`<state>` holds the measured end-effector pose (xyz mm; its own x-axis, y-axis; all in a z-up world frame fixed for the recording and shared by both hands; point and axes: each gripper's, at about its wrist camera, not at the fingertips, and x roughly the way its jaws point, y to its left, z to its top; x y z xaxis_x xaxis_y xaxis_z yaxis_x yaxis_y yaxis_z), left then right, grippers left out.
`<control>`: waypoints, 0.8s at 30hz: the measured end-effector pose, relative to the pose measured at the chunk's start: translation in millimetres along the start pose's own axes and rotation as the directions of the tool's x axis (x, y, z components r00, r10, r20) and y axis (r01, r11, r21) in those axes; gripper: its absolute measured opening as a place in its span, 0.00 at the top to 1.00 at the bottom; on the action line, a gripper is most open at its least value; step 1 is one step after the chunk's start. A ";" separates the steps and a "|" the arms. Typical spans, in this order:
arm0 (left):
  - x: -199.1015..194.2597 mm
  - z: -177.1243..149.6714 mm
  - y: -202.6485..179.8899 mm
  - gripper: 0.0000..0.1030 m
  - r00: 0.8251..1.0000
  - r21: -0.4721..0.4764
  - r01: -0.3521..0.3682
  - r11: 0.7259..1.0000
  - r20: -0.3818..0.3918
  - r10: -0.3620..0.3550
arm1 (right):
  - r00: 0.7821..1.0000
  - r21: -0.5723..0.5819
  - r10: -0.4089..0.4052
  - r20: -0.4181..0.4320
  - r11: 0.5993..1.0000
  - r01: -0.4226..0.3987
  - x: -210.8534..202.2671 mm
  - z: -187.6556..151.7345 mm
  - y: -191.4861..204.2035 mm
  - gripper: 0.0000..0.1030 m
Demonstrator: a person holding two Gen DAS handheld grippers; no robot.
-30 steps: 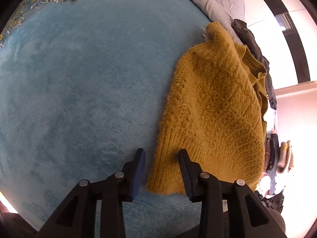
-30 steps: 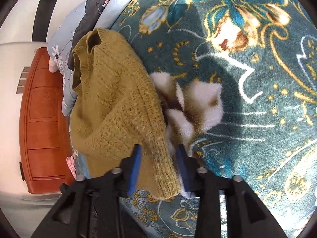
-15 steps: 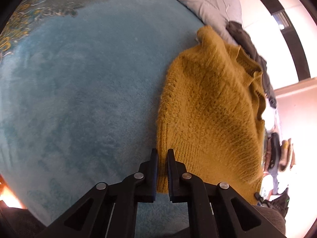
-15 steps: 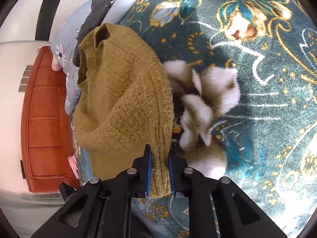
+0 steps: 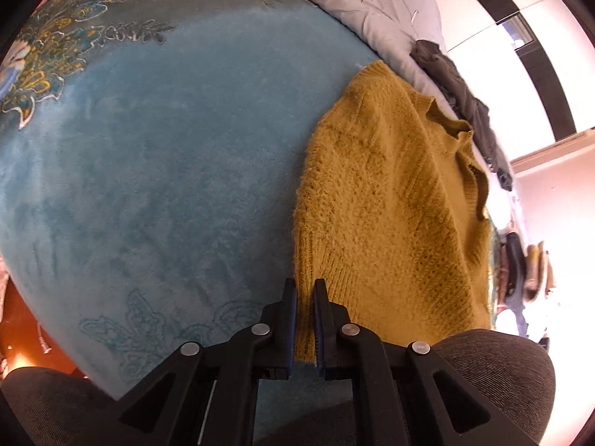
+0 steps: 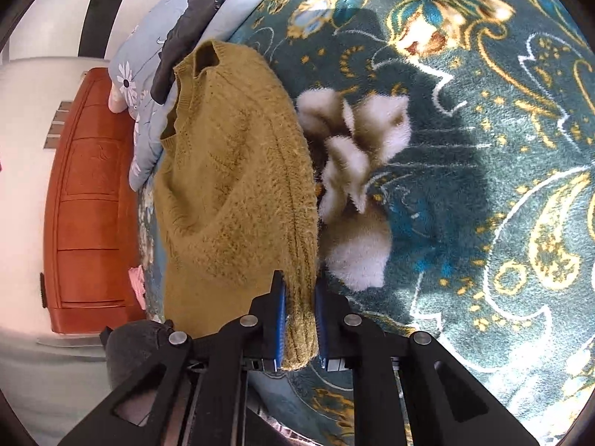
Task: Fold clothes
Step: 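Pull the sweater flat with both tools and open them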
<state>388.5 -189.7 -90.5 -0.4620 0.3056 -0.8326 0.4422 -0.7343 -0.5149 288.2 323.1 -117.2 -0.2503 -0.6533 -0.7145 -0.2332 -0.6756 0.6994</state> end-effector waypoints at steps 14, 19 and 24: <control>-37.5 36.0 -19.2 0.38 0.984 0.029 0.041 0.999 0.173 -0.045 | 0.980 -0.266 -0.066 0.189 0.957 0.116 -24.2 39.1 53.3 0.39; -22.1 44.2 -34.0 0.36 0.987 0.053 0.003 0.999 0.161 -0.012 | 0.991 -0.286 -0.008 0.130 0.957 0.045 8.1 54.0 69.3 0.35; -9.6 52.9 -47.0 0.35 0.988 0.060 -0.004 0.998 0.155 -0.005 | 0.989 -0.324 -0.042 0.142 0.942 0.086 33.2 67.5 94.4 0.35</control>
<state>331.4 -190.2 -47.6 -0.5781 0.2117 -0.7881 0.3974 -0.7704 -0.4985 194.5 260.7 -73.8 -0.3708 -0.5697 -0.7334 0.0631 -0.8034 0.5921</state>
